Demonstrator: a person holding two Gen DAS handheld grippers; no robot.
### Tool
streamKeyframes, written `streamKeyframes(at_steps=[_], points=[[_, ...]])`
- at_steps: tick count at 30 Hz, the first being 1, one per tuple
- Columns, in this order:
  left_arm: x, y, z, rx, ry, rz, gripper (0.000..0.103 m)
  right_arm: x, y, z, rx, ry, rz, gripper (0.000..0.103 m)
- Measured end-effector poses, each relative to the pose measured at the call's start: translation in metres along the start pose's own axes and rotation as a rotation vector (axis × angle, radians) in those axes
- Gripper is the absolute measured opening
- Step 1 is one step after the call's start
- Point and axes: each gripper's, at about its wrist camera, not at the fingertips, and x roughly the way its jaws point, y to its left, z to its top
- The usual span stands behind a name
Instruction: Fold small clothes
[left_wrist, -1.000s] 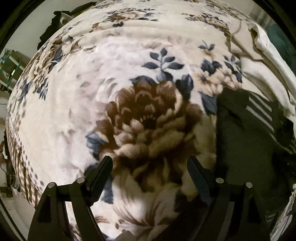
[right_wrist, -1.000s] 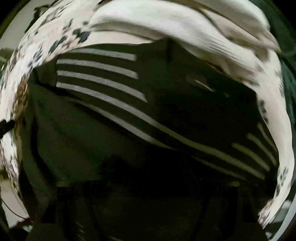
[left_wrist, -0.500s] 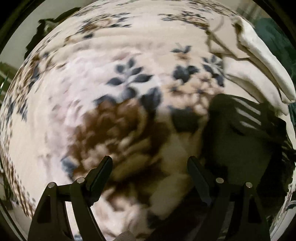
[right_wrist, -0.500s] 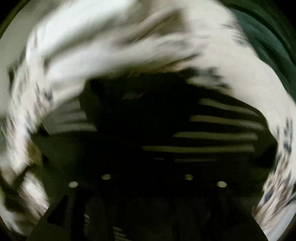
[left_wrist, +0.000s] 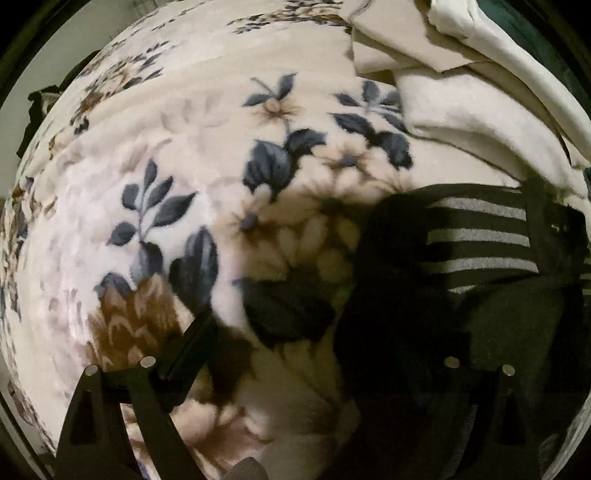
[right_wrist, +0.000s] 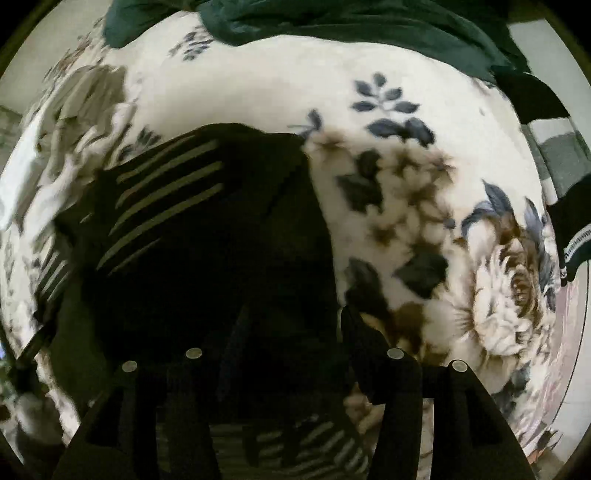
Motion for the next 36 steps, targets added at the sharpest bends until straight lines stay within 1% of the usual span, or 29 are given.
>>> streamKeyframes(at_steps=[1, 2, 3, 4, 6, 7, 8, 10, 11, 12, 13, 14, 15, 16, 17, 18, 20, 22, 23, 24, 25, 26, 27, 28, 29, 31, 33, 35, 36], points=[[-0.001, -0.001, 0.000, 0.011, -0.002, 0.008, 0.094, 0.005, 0.002, 0.000, 0.000, -0.012, 0.027, 0.055], [-0.002, -0.002, -0.001, 0.026, -0.004, 0.018, 0.094, 0.011, 0.007, 0.001, -0.022, -0.013, 0.030, 0.055], [-0.004, -0.002, -0.002, 0.036, -0.006, 0.026, 0.094, 0.021, 0.015, 0.000, -0.063, -0.005, 0.000, 0.055], [-0.005, -0.001, -0.003, 0.040, -0.004, 0.030, 0.094, 0.032, 0.025, -0.002, -0.120, 0.002, -0.058, 0.052], [-0.006, -0.004, -0.004, 0.043, -0.001, 0.038, 0.094, 0.033, 0.032, -0.005, -0.157, -0.048, -0.077, 0.007], [-0.006, -0.005, -0.004, 0.046, -0.003, 0.042, 0.094, 0.028, 0.035, -0.004, -0.164, -0.076, -0.104, 0.007], [-0.007, -0.007, -0.004, 0.052, -0.006, 0.047, 0.094, 0.016, 0.034, -0.003, -0.138, -0.123, -0.103, 0.006], [-0.003, -0.011, -0.002, 0.060, -0.009, 0.053, 0.094, -0.011, 0.021, 0.003, -0.055, -0.226, -0.114, 0.006], [-0.003, -0.011, 0.000, 0.062, -0.010, 0.052, 0.094, -0.018, 0.013, 0.007, -0.014, -0.239, -0.102, 0.006], [-0.002, -0.011, 0.000, 0.062, -0.009, 0.053, 0.094, -0.020, 0.003, 0.011, 0.023, -0.231, -0.074, 0.006], [0.000, -0.013, 0.002, 0.061, -0.009, 0.054, 0.094, -0.014, -0.010, 0.022, 0.065, -0.178, -0.019, 0.006], [0.000, -0.014, 0.002, 0.059, -0.008, 0.056, 0.094, -0.006, -0.020, 0.027, 0.088, -0.131, 0.008, 0.008], [-0.001, -0.014, 0.002, 0.055, -0.007, 0.060, 0.094, 0.003, -0.031, 0.037, 0.109, -0.084, 0.025, 0.020], [-0.003, -0.013, 0.003, 0.053, -0.007, 0.064, 0.094, 0.014, -0.040, 0.043, 0.131, -0.023, 0.010, 0.025], [-0.013, -0.013, 0.000, 0.050, -0.014, 0.069, 0.094, 0.014, -0.045, 0.046, 0.146, -0.018, -0.003, 0.030], [-0.023, -0.014, -0.003, 0.046, -0.031, 0.082, 0.094, 0.009, -0.051, 0.046, 0.163, -0.037, 0.001, 0.037], [-0.042, -0.013, -0.009, 0.034, -0.068, 0.089, 0.094, -0.014, -0.058, 0.040, 0.190, -0.110, 0.044, 0.047], [-0.061, -0.014, -0.019, 0.021, -0.107, 0.071, 0.094, -0.034, -0.054, 0.026, 0.167, -0.169, 0.104, 0.047], [-0.068, -0.017, -0.025, 0.022, -0.118, 0.061, 0.094, -0.039, -0.043, 0.016, 0.121, -0.170, 0.164, 0.047], [-0.070, -0.023, -0.031, 0.030, -0.117, 0.047, 0.094, -0.035, -0.031, 0.009, 0.066, -0.136, 0.226, 0.047], [-0.068, -0.032, -0.036, 0.044, -0.102, 0.029, 0.094, -0.027, -0.020, 0.010, 0.022, -0.094, 0.263, 0.047], [-0.063, -0.036, -0.040, 0.056, -0.089, 0.023, 0.094, -0.019, -0.010, 0.006, -0.010, -0.064, 0.276, 0.047], [-0.053, -0.042, -0.044, 0.074, -0.068, 0.034, 0.094, -0.010, -0.004, 0.007, -0.036, -0.032, 0.269, 0.047], [-0.045, -0.043, -0.045, 0.083, -0.055, 0.046, 0.094, 0.006, 0.003, 0.003, -0.050, 0.014, 0.227, 0.047], [-0.029, -0.045, -0.048, 0.100, -0.026, 0.064, 0.094, 0.028, 0.004, 0.001, -0.064, 0.067, 0.122, 0.047], [-0.015, -0.037, -0.050, 0.094, 0.006, 0.042, 0.095, 0.044, 0.001, -0.006, -0.102, 0.113, 0.007, 0.045], [-0.021, -0.029, -0.049, 0.070, 0.001, 0.013, 0.094, 0.034, 0.001, -0.014, -0.135, 0.104, -0.029, 0.045], [-0.034, -0.027, -0.052, 0.083, -0.024, 0.038, 0.094, 0.011, -0.006, -0.026, -0.148, 0.093, -0.076, 0.047], [-0.047, -0.027, -0.056, 0.083, -0.046, 0.042, 0.094, 0.000, -0.011, -0.030, -0.137, 0.089, -0.063, 0.047]])
